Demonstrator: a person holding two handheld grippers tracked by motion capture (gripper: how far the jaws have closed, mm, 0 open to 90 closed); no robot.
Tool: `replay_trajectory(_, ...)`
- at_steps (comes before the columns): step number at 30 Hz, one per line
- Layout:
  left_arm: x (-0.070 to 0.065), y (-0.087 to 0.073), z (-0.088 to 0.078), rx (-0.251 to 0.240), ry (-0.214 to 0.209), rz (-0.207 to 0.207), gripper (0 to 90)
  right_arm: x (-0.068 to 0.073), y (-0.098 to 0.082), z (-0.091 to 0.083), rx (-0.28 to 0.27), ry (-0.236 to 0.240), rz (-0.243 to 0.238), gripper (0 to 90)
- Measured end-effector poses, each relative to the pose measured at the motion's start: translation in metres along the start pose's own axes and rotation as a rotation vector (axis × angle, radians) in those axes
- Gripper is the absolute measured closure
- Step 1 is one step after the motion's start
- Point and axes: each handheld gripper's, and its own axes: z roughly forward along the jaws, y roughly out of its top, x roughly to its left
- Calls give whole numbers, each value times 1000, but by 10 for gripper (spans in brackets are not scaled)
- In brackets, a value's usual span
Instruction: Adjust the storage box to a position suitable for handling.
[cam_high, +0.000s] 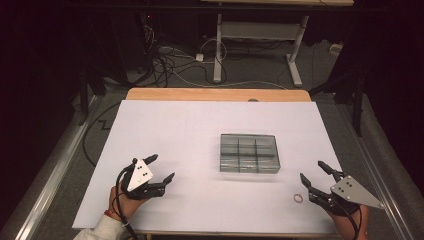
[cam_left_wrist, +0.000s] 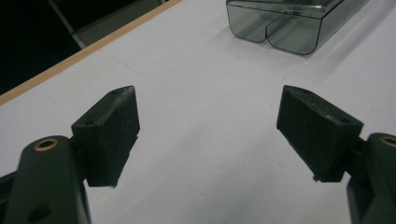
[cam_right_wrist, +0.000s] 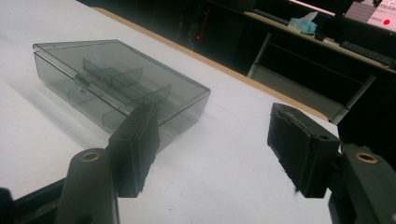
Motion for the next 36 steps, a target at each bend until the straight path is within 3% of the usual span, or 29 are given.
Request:
replay_trajectory(7, 3, 1, 4, 19, 6, -6, 246, -3, -5, 3, 13, 10, -4, 442)
replay_trajectory(9, 2, 1, 6, 37, 3, -13, 282, -6, -6, 6, 27, 17, 3, 523)
replay_trajectory(11, 4, 2, 11, 51, -8, -10, 373, -10, -8, 11, 63, 20, 11, 614)
replay_trajectory(12, 6, 5, 20, 77, -17, -34, 486, -12, -9, 14, 86, 27, 11, 661)
replay_trajectory(13, 6, 5, 20, 77, -17, -34, 564, -14, -9, 17, 101, 26, 6, 692)
replay_trajectory(14, 8, 11, 31, 82, -26, -31, 633, -17, -10, 21, 129, 20, 5, 753)
replay_trajectory(16, 9, 19, 45, 104, -76, -36, 737, -23, -9, 29, 164, 31, 9, 841)
replay_trajectory(17, 9, 19, 45, 104, -76, -36, 781, -26, -9, 34, 176, 32, 14, 881)
replay_trajectory(18, 9, 27, 60, 131, -120, -39, 811, -30, -8, 41, 199, 38, 21, 900)
replay_trajectory(24, 8, 48, 110, 184, -207, -110, 875, -33, -6, 83, 299, 108, 1, 900)
replay_trajectory(30, -7, 63, 149, 242, -252, -92, 875, -25, -4, 127, 395, 207, -28, 900)
replay_trajectory(36, -20, 75, 168, 254, -283, -74, 876, -12, -4, 147, 451, 254, -63, 900)
